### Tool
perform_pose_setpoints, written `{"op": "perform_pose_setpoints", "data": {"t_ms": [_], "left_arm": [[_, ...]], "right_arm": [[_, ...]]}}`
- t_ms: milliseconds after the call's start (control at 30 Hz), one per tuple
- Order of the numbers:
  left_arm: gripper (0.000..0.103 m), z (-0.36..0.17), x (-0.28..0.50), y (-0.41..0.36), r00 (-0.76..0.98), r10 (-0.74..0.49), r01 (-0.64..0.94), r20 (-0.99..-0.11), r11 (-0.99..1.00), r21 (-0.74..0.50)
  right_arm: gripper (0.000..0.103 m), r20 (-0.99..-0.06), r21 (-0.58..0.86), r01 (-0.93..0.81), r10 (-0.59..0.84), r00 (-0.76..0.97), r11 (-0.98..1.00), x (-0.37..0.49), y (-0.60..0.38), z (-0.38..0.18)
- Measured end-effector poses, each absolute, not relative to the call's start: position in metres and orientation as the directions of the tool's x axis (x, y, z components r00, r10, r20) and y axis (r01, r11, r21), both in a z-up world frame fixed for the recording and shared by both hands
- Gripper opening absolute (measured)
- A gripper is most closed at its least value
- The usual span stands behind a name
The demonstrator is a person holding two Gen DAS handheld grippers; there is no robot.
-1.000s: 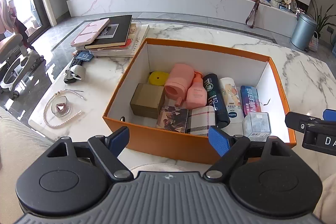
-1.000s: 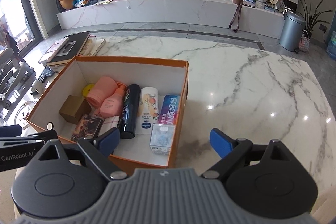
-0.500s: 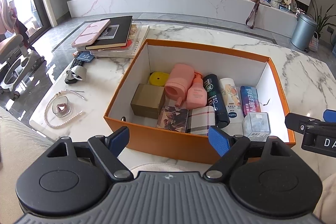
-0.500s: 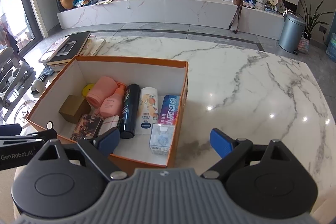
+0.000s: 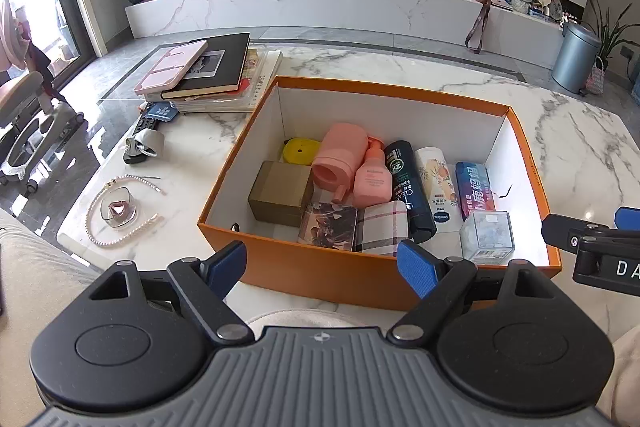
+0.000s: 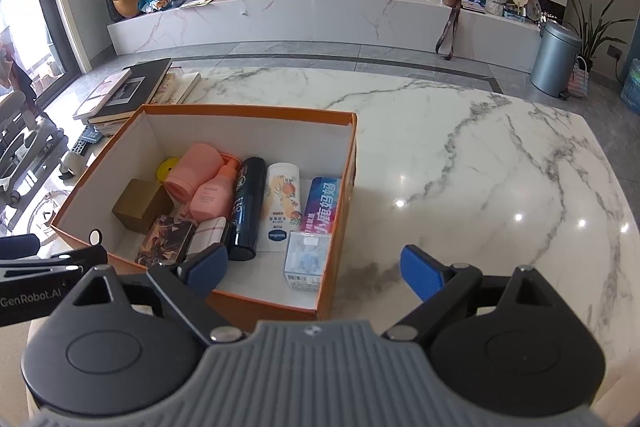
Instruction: Organize rigid objects
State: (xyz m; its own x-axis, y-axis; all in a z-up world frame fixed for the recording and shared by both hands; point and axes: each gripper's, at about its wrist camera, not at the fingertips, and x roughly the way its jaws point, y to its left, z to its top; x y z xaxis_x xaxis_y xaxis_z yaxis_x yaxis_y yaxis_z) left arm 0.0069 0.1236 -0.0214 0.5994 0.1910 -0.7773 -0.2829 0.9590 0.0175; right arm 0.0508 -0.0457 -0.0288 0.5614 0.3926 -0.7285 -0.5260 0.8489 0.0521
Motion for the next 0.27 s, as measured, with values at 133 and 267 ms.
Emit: {"op": "perform_pose_setpoints", "data": {"t_ms": [133,267], "left_arm": [[0.099,-0.0216,0.0062,0.1230,0.600,0.189,-0.284,-0.778,0.959,0.015],[0.099,-0.0214,0.0060,0.1228,0.600,0.188,-0.283,-0.778,0.959,0.013]], "right_arm": [[0.093,-0.729,0.054,-0.524,0.392,0.561,0.850,0.0508,-0.0461,-0.0287],[0.093,-0.732,0.055,-0.524,0.391,0.558,0.850,0.0502,-0.0466,-0.0293]]}}
